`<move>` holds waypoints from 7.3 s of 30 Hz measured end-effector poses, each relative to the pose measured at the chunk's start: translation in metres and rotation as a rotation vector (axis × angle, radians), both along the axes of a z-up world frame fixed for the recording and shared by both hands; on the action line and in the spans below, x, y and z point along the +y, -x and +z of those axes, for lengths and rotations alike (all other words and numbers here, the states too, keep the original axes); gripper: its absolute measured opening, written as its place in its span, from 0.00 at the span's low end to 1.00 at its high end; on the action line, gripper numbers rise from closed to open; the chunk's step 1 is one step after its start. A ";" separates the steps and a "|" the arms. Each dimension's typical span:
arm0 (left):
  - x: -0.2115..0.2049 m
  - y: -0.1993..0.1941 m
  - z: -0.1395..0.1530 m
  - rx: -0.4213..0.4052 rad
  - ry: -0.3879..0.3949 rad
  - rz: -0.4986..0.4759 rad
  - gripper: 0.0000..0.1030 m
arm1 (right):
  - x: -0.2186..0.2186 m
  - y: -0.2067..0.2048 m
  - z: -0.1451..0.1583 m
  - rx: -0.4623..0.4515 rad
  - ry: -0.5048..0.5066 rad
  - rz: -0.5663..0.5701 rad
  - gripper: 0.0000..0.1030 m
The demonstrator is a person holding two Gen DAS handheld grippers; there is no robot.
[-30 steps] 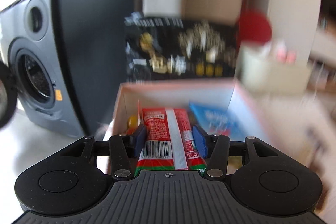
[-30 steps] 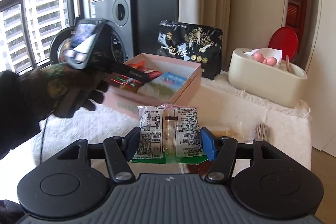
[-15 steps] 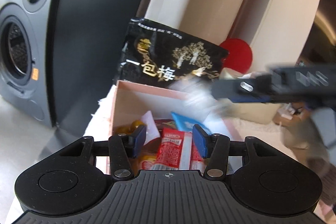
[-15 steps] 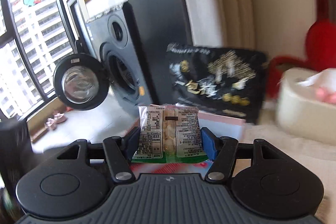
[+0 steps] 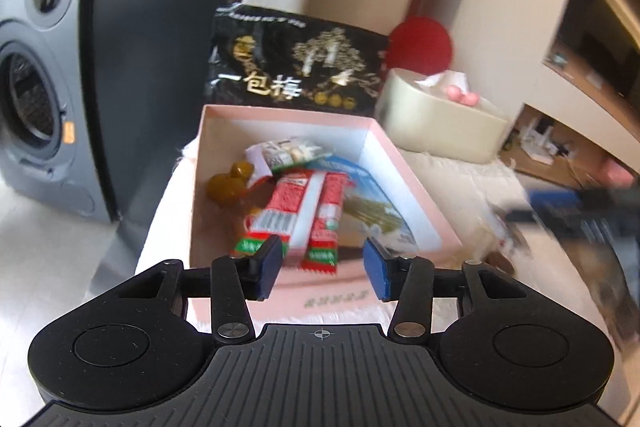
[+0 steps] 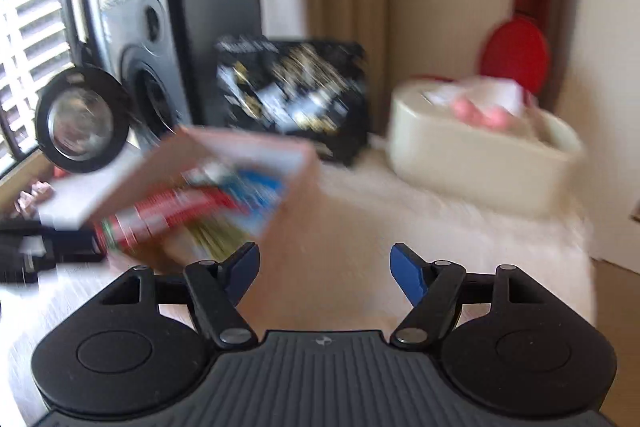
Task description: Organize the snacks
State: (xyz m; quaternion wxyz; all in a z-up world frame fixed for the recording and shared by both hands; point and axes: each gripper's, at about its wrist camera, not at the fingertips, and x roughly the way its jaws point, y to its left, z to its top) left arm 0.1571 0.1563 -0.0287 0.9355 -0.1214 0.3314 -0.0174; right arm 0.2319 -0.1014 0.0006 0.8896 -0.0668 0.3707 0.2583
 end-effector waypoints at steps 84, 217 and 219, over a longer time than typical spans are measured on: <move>-0.159 0.014 -0.050 0.238 -0.248 -0.427 0.35 | -0.098 0.113 -0.071 0.007 -0.037 -0.128 0.77; -0.022 0.118 0.052 -0.261 0.033 0.124 0.33 | -0.003 0.171 0.041 -0.088 -0.115 0.257 0.36; -0.011 0.089 0.058 -0.281 0.029 0.150 0.33 | 0.000 0.171 0.040 -0.091 -0.114 0.260 0.36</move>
